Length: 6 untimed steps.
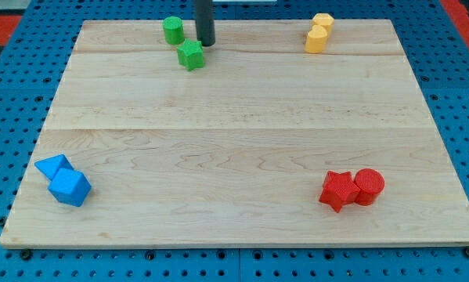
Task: Push the green circle diagonal to the green star
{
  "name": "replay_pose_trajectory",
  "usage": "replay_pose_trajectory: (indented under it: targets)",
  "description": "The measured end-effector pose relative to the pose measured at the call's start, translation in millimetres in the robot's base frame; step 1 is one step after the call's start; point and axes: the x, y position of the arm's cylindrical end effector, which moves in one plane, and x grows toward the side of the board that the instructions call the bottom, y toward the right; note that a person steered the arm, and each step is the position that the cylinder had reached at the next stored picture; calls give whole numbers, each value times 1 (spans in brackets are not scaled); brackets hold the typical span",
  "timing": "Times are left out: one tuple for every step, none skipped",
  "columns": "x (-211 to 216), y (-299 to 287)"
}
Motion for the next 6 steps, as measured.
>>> replay_pose_trajectory:
  targets:
    - [-32,-8]
    - [-2,-59]
    - [20,-69]
    - [21,-106]
    - [10,-75]
    - [-22,-79]
